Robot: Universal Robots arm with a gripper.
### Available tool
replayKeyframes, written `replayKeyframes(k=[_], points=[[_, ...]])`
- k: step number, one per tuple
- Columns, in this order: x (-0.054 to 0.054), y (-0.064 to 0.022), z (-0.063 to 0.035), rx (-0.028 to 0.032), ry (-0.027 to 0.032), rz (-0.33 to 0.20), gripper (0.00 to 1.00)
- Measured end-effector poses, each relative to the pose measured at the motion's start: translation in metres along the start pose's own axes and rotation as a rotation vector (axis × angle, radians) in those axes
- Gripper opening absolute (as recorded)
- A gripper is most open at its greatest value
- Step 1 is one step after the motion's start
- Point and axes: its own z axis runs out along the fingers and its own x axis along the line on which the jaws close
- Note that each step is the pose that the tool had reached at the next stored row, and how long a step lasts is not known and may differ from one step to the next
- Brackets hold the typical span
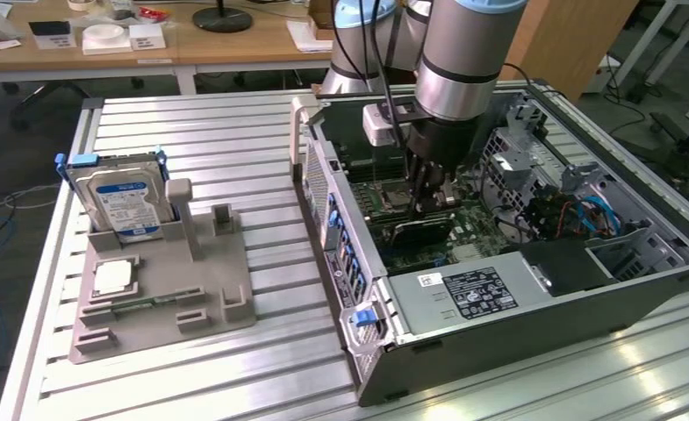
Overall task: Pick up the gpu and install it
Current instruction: 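Press down on the gpu until it lock into place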
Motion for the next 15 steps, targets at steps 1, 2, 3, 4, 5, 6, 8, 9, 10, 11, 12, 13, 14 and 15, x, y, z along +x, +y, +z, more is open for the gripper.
replayKeyframes(k=[1,2,3,4,5,6,8,9,10,11,12,13,14,15], points=[[0.0000,0.0000,0.0000,0.0001,-0.0001,0.000,0.11],[0.0000,0.0000,0.0000,0.0000,-0.0001,0.000,0.11],[0.0000,0.0000,0.0000,0.0000,0.0000,0.000,0.11],[0.0000,0.0000,0.0000,0.0000,0.0000,0.000,0.11],[0.0000,0.0000,0.0000,0.0000,0.0000,0.000,0.11],[0.0000,0.0000,0.0000,0.0000,0.0000,0.000,0.11],[0.0000,0.0000,0.0000,-0.0021,0.0002,0.000,0.11],[0.0000,0.0000,0.0000,-0.0069,0.0004,0.000,0.11],[0.0000,0.0000,0.0000,-0.0199,0.0012,0.000,0.11],[0.0000,-0.0001,0.0000,-0.0383,0.0022,0.001,0.11],[0.0000,-0.0002,0.0004,-0.0495,0.0026,0.001,0.11],[0.0000,-0.0002,0.0004,-0.0500,0.0029,0.001,0.11],[0.0000,-0.0002,0.0004,-0.0501,0.0029,0.001,0.11],[0.0000,-0.0002,0.0004,-0.0502,0.0029,0.001,0.11]])
